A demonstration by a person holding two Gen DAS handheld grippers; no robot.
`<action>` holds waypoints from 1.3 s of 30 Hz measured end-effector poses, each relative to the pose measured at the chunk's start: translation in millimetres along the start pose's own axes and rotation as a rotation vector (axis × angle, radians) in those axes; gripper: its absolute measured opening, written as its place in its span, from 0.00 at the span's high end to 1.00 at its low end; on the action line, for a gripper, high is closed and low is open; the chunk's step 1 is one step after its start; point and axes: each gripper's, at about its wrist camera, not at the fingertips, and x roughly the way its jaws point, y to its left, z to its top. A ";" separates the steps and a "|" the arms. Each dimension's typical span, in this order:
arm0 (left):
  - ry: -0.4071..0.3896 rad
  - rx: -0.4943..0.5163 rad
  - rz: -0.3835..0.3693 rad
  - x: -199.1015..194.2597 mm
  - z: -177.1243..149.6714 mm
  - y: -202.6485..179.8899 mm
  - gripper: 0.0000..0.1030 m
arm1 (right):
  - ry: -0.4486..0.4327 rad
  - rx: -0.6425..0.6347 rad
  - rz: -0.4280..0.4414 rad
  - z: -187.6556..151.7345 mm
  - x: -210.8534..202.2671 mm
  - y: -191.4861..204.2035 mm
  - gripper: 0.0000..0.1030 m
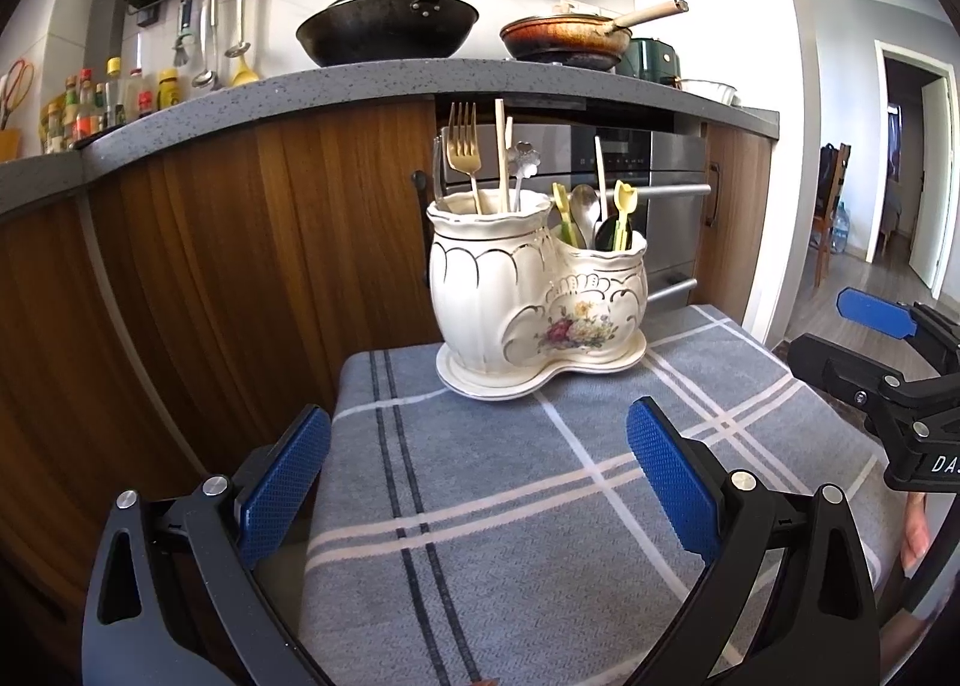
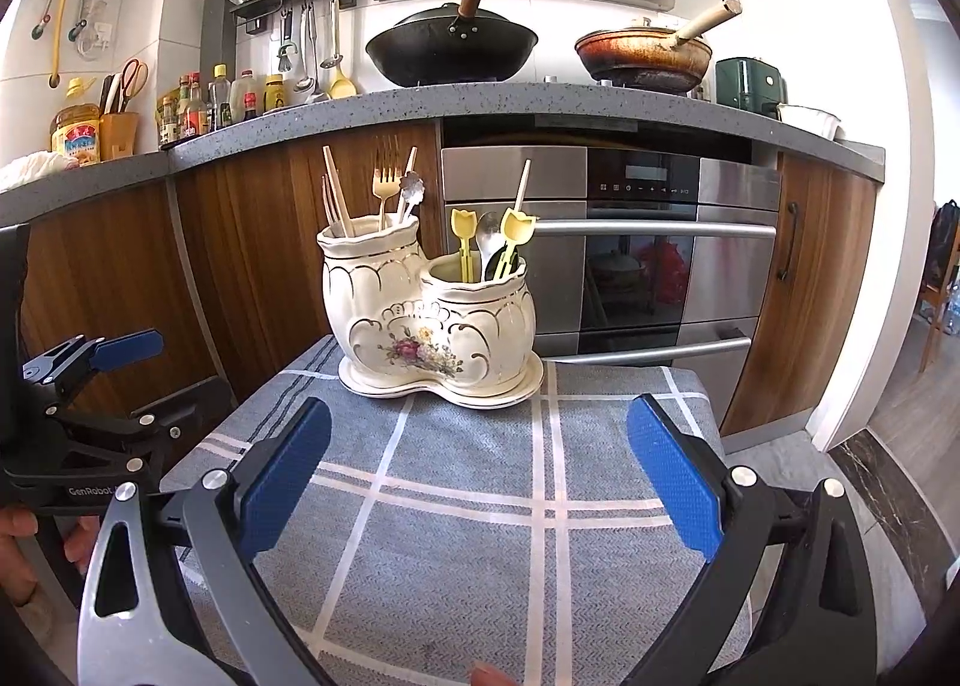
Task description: Organize utensils
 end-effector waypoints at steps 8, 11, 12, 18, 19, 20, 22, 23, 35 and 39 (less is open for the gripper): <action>0.001 -0.002 -0.002 1.0 0.2 0.5 0.05 | 0.007 -0.002 0.001 0.2 0.8 0.2 0.05; 0.001 -0.002 -0.002 1.0 -0.2 0.7 0.05 | 0.007 -0.003 0.002 0.5 1.3 1.3 0.05; 0.001 -0.002 -0.002 0.9 -0.4 0.7 0.05 | 0.008 -0.004 0.002 0.7 1.8 1.6 0.05; 0.001 -0.001 -0.001 0.7 -0.4 0.7 0.05 | 0.009 -0.004 0.003 0.7 2.6 2.7 0.05; 0.001 -0.001 -0.001 0.9 -0.2 0.9 0.05 | 0.011 -0.005 0.003 0.6 3.2 3.2 0.05; 0.000 -0.003 -0.003 0.7 -0.4 0.9 0.05 | 0.012 -0.005 0.003 0.3 2.8 2.8 0.05; 0.001 -0.002 -0.003 0.6 -0.4 0.9 0.05 | 0.010 -0.003 0.003 0.1 2.7 3.0 0.05; 0.000 -0.003 -0.003 0.9 -0.4 1.0 0.05 | 0.014 -0.006 0.004 0.5 3.5 3.3 0.05; 0.009 0.058 -0.004 6.1 -2.1 -7.5 0.05 | 0.017 0.002 0.002 -0.2 6.1 0.8 0.05; 0.074 -0.002 -0.073 19.1 -3.1 0.6 0.05 | 0.020 0.020 -0.004 -0.3 7.5 -4.0 0.05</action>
